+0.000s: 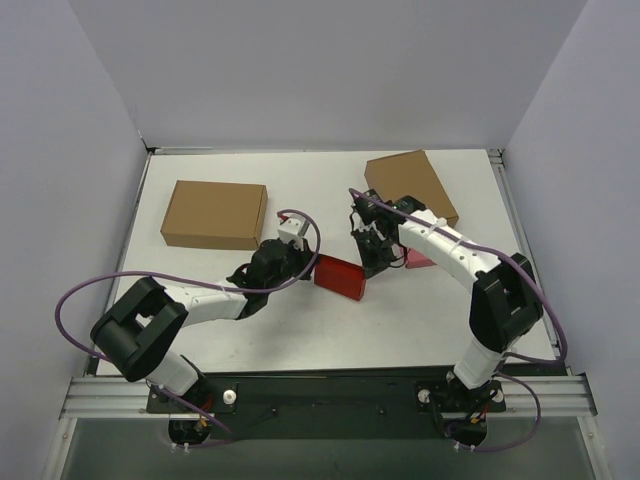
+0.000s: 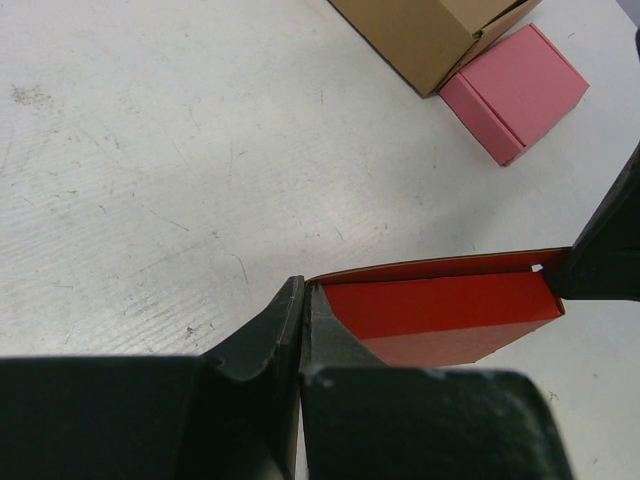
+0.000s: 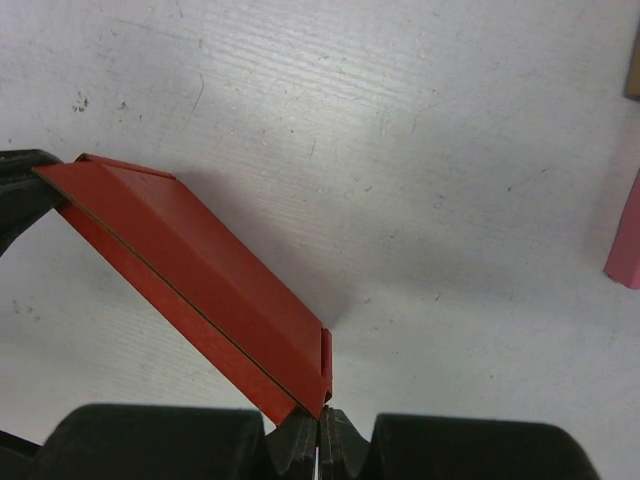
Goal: Fold the paper box
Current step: Close the paper box at the center of the board.
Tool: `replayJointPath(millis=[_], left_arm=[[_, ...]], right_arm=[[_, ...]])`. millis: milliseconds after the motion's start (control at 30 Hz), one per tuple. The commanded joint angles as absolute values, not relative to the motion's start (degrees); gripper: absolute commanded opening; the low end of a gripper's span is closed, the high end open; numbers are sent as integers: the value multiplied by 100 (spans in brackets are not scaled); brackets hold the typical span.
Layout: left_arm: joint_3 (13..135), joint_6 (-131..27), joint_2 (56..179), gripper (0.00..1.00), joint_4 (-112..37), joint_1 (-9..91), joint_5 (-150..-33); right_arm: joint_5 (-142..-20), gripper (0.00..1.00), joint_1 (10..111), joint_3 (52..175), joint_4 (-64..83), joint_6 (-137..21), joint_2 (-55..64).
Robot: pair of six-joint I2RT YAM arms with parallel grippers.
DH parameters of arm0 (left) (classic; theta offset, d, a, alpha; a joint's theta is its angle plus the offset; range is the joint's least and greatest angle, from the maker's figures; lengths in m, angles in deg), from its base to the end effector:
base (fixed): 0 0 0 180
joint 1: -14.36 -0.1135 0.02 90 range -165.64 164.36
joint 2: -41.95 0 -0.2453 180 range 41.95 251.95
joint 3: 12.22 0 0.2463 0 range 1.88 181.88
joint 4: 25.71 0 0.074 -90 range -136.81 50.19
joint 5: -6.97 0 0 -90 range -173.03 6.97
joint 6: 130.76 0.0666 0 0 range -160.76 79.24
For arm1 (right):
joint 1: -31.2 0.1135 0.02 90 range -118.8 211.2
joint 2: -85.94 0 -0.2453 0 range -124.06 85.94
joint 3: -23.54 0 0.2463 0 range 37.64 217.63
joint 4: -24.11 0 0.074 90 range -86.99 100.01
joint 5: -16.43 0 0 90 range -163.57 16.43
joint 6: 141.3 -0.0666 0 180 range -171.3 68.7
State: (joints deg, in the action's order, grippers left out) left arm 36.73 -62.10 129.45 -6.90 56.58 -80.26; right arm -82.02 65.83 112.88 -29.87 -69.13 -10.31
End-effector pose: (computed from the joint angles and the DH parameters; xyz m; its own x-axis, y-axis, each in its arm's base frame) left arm 0.2497 -0.2222 0.1576 -0.4650 -0.0689 -0.8826 0.5028 0.8001 -0.3273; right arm 0.2901 0.2122 0.2055 -0.8745 -0.2359 -0.4238 -0.3710 0.8882 0.2712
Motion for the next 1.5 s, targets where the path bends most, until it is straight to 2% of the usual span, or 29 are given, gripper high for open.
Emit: replayJointPath(millis=[0, 600, 1467], left_arm=[[3334, -6036, 13309, 0, -2741, 5883, -8119], [3466, -5939, 13344, 0, -2882, 6235, -7740], [3536, -5877, 13177, 0, -3040, 6446, -7345]], right_arm=[[-8526, 0, 6530, 11691, -3095, -7318, -1126], [-8922, 0, 6442, 12095, -3077, -7846, -1557], [-9238, 0, 6126, 11762, -2647, -7987, -1382]])
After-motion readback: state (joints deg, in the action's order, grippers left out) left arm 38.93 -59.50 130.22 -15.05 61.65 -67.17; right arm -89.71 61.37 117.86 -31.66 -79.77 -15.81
